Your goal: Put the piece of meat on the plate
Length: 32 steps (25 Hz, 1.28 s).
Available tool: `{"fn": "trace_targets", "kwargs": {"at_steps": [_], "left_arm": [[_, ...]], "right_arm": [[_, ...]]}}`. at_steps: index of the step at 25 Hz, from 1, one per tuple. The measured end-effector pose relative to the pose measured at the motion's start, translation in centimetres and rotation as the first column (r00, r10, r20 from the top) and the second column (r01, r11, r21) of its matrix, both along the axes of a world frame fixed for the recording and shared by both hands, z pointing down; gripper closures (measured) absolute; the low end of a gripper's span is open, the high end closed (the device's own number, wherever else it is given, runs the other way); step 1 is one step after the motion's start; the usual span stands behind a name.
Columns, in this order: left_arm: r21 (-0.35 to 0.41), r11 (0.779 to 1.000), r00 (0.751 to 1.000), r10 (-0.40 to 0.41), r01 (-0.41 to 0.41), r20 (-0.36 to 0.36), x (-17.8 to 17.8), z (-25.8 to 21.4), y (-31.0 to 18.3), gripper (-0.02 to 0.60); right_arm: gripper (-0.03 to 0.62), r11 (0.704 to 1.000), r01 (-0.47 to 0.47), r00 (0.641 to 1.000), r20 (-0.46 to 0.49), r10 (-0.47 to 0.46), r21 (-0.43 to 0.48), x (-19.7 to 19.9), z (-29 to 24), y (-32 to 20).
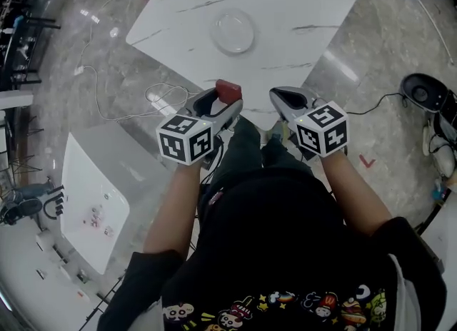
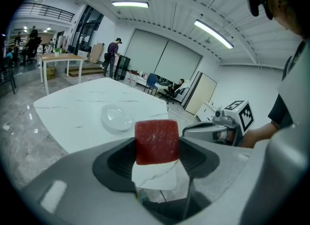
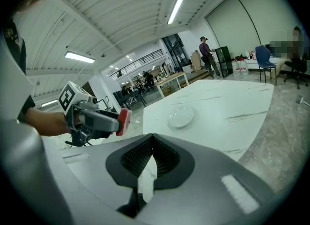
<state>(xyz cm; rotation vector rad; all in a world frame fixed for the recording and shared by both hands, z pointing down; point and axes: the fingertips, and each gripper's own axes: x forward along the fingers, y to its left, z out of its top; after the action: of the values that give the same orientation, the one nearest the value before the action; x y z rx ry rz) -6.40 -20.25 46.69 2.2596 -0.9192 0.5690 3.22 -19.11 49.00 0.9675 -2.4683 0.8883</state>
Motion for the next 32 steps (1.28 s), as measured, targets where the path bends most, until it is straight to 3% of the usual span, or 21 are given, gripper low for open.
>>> {"fn": "trace_targets", "kwargs": {"at_steps": [8,18,26,32], "left_arm": [[-0.043,0.993,0.993,0.112,-0.11,0.045,-0.9,2.4,-5.0,0.198],[-0.103,0.965,0.956,0.255,-0.242,0.141,-1.2,6.9,-12.6,0.198],[-0.145,0.937,0.914,0.344,-0.319,0.215,-0.5,10.3,-17.2,0.198],[-0.17,0.904,0.855,0.426,-0.392,0.295,-0.1,12.6,-20.0,0.198]], "right_arm": [[0.571,0.997,-0.081,0.996,-0.024,0.08,-0.016,-0.2,0.0,-3.3],[0.571,0.98,-0.188,0.982,-0.035,0.186,-0.072,0.3,1.6,-5.7],[0.571,0.961,-0.254,0.967,-0.036,0.251,-0.108,1.1,3.1,-7.0],[0.571,0.947,-0.291,0.957,-0.036,0.289,-0.135,1.3,4.1,-7.3]]}}
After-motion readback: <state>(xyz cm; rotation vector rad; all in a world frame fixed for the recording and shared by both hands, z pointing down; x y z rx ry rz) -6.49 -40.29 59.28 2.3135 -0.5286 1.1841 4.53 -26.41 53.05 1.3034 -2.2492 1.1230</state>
